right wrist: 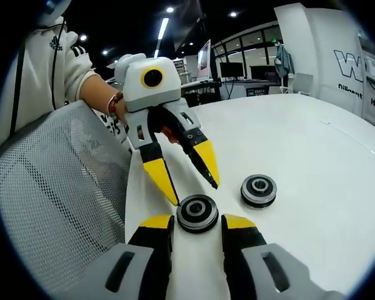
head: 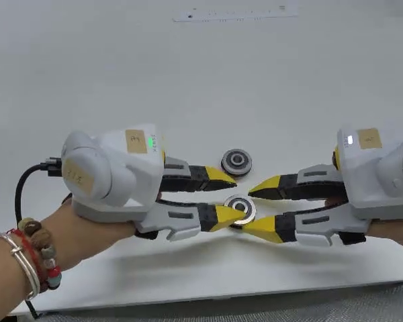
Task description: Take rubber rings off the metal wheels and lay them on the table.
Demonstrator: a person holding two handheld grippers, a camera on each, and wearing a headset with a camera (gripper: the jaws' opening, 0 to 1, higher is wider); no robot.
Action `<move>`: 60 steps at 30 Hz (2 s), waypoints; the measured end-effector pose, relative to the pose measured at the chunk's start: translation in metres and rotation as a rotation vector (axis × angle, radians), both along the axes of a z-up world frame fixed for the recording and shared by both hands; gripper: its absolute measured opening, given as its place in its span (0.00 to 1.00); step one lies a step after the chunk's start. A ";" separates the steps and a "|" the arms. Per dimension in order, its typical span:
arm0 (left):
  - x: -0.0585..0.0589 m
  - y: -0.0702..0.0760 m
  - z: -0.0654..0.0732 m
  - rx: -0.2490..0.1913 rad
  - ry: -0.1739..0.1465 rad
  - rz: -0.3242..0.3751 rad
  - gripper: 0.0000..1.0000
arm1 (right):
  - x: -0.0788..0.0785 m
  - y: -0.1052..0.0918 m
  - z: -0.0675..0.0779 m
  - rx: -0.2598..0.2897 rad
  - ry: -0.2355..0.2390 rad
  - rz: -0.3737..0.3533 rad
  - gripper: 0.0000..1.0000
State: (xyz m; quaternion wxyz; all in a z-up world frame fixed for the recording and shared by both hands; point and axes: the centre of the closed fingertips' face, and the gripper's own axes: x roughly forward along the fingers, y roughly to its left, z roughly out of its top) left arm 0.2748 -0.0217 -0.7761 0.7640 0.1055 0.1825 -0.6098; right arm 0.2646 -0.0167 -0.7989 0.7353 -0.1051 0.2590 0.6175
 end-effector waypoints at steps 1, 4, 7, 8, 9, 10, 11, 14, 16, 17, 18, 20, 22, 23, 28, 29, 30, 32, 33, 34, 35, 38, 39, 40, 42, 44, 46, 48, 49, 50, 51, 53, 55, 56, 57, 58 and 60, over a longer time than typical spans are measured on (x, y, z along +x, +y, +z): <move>-0.001 -0.001 0.000 -0.004 0.006 -0.002 0.26 | -0.002 0.001 0.000 -0.001 0.003 0.011 0.26; -0.004 -0.001 -0.002 0.002 -0.001 -0.004 0.25 | -0.006 0.002 -0.003 -0.024 -0.019 0.030 0.28; -0.011 -0.003 -0.007 0.012 0.000 -0.028 0.24 | -0.006 0.001 -0.002 -0.028 -0.028 0.032 0.27; -0.012 -0.004 -0.008 0.021 -0.005 -0.037 0.24 | -0.005 0.001 -0.001 -0.029 -0.031 0.033 0.26; -0.013 -0.004 -0.010 0.031 -0.011 -0.045 0.23 | -0.005 0.002 -0.001 -0.028 -0.030 0.033 0.26; -0.012 -0.004 -0.011 0.033 -0.010 -0.045 0.23 | -0.005 0.002 0.000 -0.027 -0.029 0.032 0.26; -0.012 -0.004 -0.012 0.033 -0.003 -0.044 0.23 | -0.005 0.002 0.000 -0.026 -0.030 0.033 0.26; -0.011 -0.005 -0.010 0.025 -0.006 -0.042 0.23 | -0.005 0.002 0.000 -0.031 -0.042 0.043 0.25; -0.010 -0.005 -0.010 0.020 -0.004 -0.039 0.22 | -0.004 0.002 0.001 -0.033 -0.048 0.047 0.24; -0.009 -0.006 -0.010 0.018 -0.005 -0.036 0.22 | -0.004 0.002 0.001 -0.032 -0.049 0.047 0.24; -0.008 -0.006 -0.010 0.018 -0.005 -0.036 0.22 | -0.004 0.001 0.001 -0.032 -0.047 0.045 0.23; -0.007 -0.005 -0.012 0.025 -0.006 -0.033 0.21 | -0.003 0.001 0.001 -0.032 -0.048 0.046 0.23; -0.006 -0.004 -0.013 0.028 -0.008 -0.032 0.19 | -0.004 0.000 0.002 -0.040 -0.049 0.052 0.22; -0.006 -0.003 -0.013 0.032 -0.010 -0.033 0.18 | -0.004 0.000 0.004 -0.043 -0.053 0.057 0.22; -0.005 -0.003 -0.014 0.033 -0.036 -0.045 0.16 | -0.004 -0.001 0.001 -0.043 -0.047 0.050 0.21; -0.005 -0.003 -0.014 0.032 -0.035 -0.039 0.16 | -0.005 -0.002 0.001 -0.040 -0.056 0.046 0.22; -0.006 -0.003 -0.014 0.031 -0.034 -0.035 0.15 | -0.005 -0.001 0.001 -0.039 -0.059 0.044 0.22; -0.007 -0.003 -0.014 0.033 -0.039 -0.033 0.15 | -0.005 -0.001 0.002 -0.038 -0.060 0.042 0.21; -0.007 -0.003 -0.014 0.034 -0.041 -0.034 0.15 | -0.005 0.000 0.002 -0.042 -0.063 0.046 0.21; -0.008 -0.003 -0.015 0.041 -0.051 -0.040 0.15 | -0.006 0.000 0.002 -0.046 -0.066 0.050 0.21; -0.008 -0.003 -0.015 0.042 -0.054 -0.042 0.15 | -0.006 -0.001 0.002 -0.049 -0.070 0.055 0.21; -0.008 -0.003 -0.015 0.040 -0.053 -0.040 0.15 | -0.006 0.000 0.001 -0.051 -0.075 0.058 0.21; -0.008 -0.003 -0.015 0.039 -0.054 -0.040 0.15 | -0.007 0.000 0.001 -0.052 -0.078 0.057 0.21; -0.008 -0.003 -0.015 0.038 -0.053 -0.039 0.15 | -0.007 -0.001 0.001 -0.054 -0.089 0.062 0.21; -0.008 -0.004 -0.015 0.036 -0.053 -0.039 0.15 | -0.006 -0.001 0.000 -0.056 -0.093 0.063 0.21; -0.008 -0.004 -0.015 0.034 -0.052 -0.038 0.15 | -0.005 -0.001 0.000 -0.057 -0.099 0.066 0.21; -0.008 -0.004 -0.015 0.031 -0.052 -0.036 0.15 | -0.004 -0.002 -0.003 -0.062 -0.115 0.077 0.21; -0.007 -0.004 -0.014 0.027 -0.050 -0.034 0.15 | -0.003 -0.003 -0.003 -0.065 -0.110 0.073 0.21; -0.007 -0.004 -0.014 0.026 -0.050 -0.034 0.15 | -0.003 -0.004 -0.003 -0.065 -0.110 0.072 0.21; -0.007 -0.004 -0.014 0.025 -0.050 -0.034 0.15 | -0.002 -0.005 -0.004 -0.067 -0.112 0.071 0.20; -0.007 -0.004 -0.014 0.024 -0.050 -0.033 0.15 | -0.002 -0.005 -0.005 -0.069 -0.114 0.072 0.20; -0.007 -0.004 -0.014 0.025 -0.052 -0.033 0.15 | -0.003 -0.006 -0.004 -0.074 -0.117 0.074 0.19; -0.007 -0.004 -0.014 0.026 -0.054 -0.033 0.15 | -0.005 -0.005 -0.003 -0.076 -0.117 0.073 0.18; -0.007 -0.004 -0.014 0.026 -0.054 -0.033 0.15 | -0.007 -0.005 -0.002 -0.076 -0.117 0.071 0.18; -0.007 -0.004 -0.014 0.027 -0.054 -0.034 0.15 | -0.008 -0.004 -0.001 -0.077 -0.118 0.071 0.18; -0.007 -0.004 -0.014 0.028 -0.055 -0.034 0.15 | -0.008 -0.004 -0.001 -0.078 -0.120 0.072 0.18; -0.007 -0.004 -0.014 0.029 -0.056 -0.033 0.15 | -0.009 -0.003 0.000 -0.079 -0.115 0.069 0.18</move>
